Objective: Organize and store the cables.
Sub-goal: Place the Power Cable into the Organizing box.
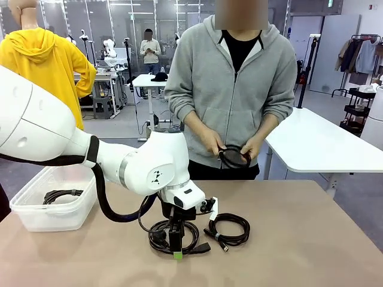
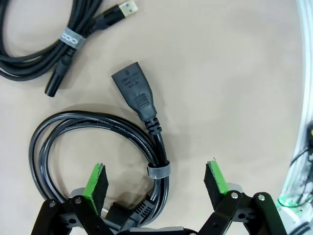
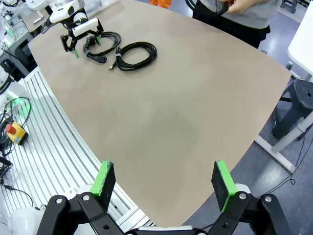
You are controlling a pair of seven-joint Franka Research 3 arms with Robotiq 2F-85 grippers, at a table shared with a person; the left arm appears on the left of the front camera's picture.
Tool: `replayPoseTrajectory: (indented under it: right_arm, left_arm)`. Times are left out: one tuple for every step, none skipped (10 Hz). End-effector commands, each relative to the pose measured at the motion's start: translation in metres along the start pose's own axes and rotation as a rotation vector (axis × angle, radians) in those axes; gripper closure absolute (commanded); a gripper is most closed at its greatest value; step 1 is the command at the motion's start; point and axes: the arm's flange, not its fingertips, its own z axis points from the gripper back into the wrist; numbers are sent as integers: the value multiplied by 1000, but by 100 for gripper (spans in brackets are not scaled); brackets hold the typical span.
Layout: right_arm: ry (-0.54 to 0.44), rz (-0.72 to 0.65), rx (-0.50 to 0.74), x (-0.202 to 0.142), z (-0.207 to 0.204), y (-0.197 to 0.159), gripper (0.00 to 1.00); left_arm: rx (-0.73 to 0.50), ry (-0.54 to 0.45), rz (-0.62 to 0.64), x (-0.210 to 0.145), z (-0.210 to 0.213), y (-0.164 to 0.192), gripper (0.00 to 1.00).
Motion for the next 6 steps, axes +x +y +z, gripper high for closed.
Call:
replayPoseTrajectory:
  right_arm:
    - [-7,-9,3,1,1,0,0]
    - [-7,-9,3,1,1,0,0]
    - [-7,-9,3,1,1,0,0]
    - [-7,-9,3,1,1,0,0]
    - [-7,-9,3,1,1,0,0]
    - [-7,-9,3,1,1,0,0]
  left_arm:
    - [-13,3,28,3,-1,7,0]
    - [-8,9,36,3,-2,8,0]
    - [-7,14,42,2,-5,9,0]
    - [-7,22,46,3,-6,9,0]
    - [-14,25,49,2,-8,9,0]
    - [-19,47,52,1,-11,7,0]
